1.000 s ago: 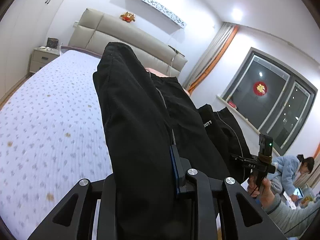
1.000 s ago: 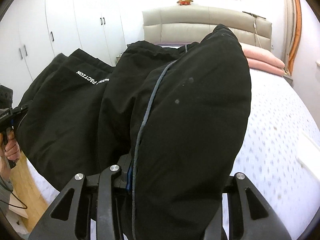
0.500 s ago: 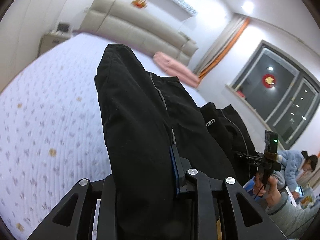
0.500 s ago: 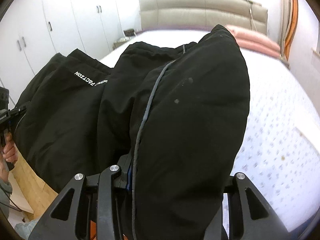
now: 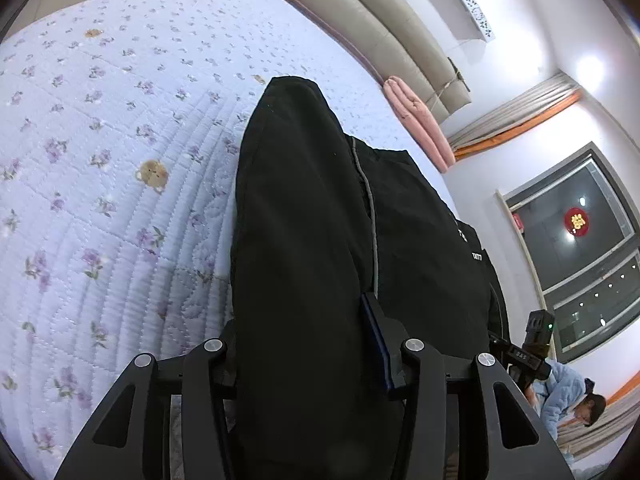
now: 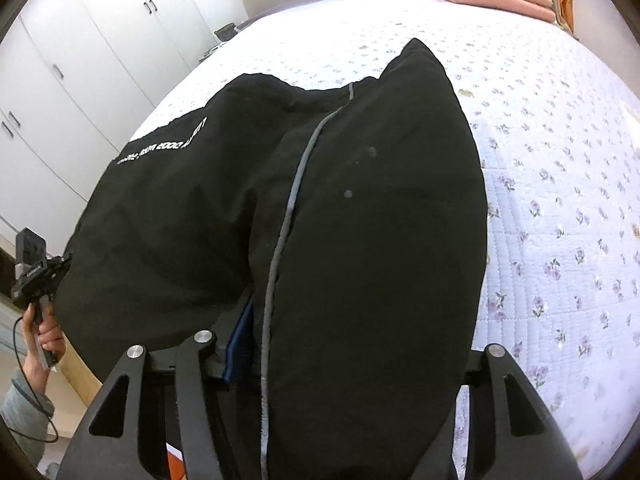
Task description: Fold large clothes
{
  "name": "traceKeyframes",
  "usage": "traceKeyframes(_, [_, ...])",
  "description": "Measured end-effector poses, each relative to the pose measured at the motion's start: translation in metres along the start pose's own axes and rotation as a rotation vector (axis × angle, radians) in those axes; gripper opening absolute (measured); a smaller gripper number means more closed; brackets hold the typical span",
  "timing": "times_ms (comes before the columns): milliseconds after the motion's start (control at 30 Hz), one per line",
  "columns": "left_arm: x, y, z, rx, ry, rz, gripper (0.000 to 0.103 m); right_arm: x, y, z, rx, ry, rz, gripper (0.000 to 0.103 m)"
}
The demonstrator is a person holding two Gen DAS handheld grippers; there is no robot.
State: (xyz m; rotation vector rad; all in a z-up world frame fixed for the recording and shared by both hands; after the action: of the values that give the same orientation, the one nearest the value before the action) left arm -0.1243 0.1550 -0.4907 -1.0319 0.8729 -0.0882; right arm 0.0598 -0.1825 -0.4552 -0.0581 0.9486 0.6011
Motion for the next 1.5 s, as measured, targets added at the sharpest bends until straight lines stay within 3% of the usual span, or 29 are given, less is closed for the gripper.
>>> traceKeyframes(300, [-0.073,0.016,0.009,0.053,-0.077,0.180,0.048,-0.024,-0.022,-0.017,0.071,0.012,-0.054,0.062])
traceKeyframes(400, [-0.101,0.008,0.012,0.088,-0.136,0.249,0.045,-0.054,-0.017,-0.031,0.076,0.015,-0.129,0.062])
traceKeyframes(567, [-0.130,-0.045,-0.009,0.186,-0.195,0.221,0.045,-0.101,-0.023,-0.002,0.061,-0.042,-0.276,0.066])
traceKeyframes(667, [-0.120,-0.074,-0.029,0.232,-0.192,0.208,0.046,-0.112,0.013,0.012,0.023,-0.091,-0.255,0.066])
traceKeyframes(700, [-0.113,-0.077,-0.035,0.243,-0.179,0.212,0.046,-0.129,0.022,-0.005,0.013,-0.089,-0.245,0.066])
traceKeyframes(800, [-0.078,-0.066,-0.050,0.269,-0.121,0.323,0.045,-0.116,0.042,-0.013,-0.020,-0.030,-0.237,0.066])
traceKeyframes(933, [-0.038,-0.034,-0.063,0.295,-0.077,0.442,0.045,-0.063,0.048,-0.040,-0.002,0.082,-0.260,0.066])
traceKeyframes(1033, [-0.037,-0.032,-0.064,0.297,-0.120,0.445,0.046,-0.032,0.042,-0.059,0.042,0.132,-0.259,0.066])
traceKeyframes(1167, [-0.047,-0.042,-0.062,0.291,-0.133,0.465,0.046,-0.040,0.043,-0.058,0.053,0.128,-0.294,0.066])
traceKeyframes(1333, [-0.075,-0.078,-0.065,0.331,-0.217,0.495,0.046,-0.079,0.057,-0.054,0.123,0.087,-0.322,0.066])
traceKeyframes(1500, [-0.106,-0.140,-0.065,0.370,-0.306,0.433,0.047,-0.146,0.091,-0.039,0.067,-0.015,-0.435,0.070])
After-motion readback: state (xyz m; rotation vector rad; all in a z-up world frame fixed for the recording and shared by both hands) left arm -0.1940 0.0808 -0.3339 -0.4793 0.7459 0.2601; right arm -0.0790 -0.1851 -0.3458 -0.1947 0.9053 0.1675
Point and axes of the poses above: each gripper's, at about its wrist camera, not at the fingertips, and x roughly the way its jaws point, y to its left, z to its top, the point moved 10 cm from there along x, roughly the way its jaws point, and after that the axes turned 15 degrees about -x, right-handed, at the moved point
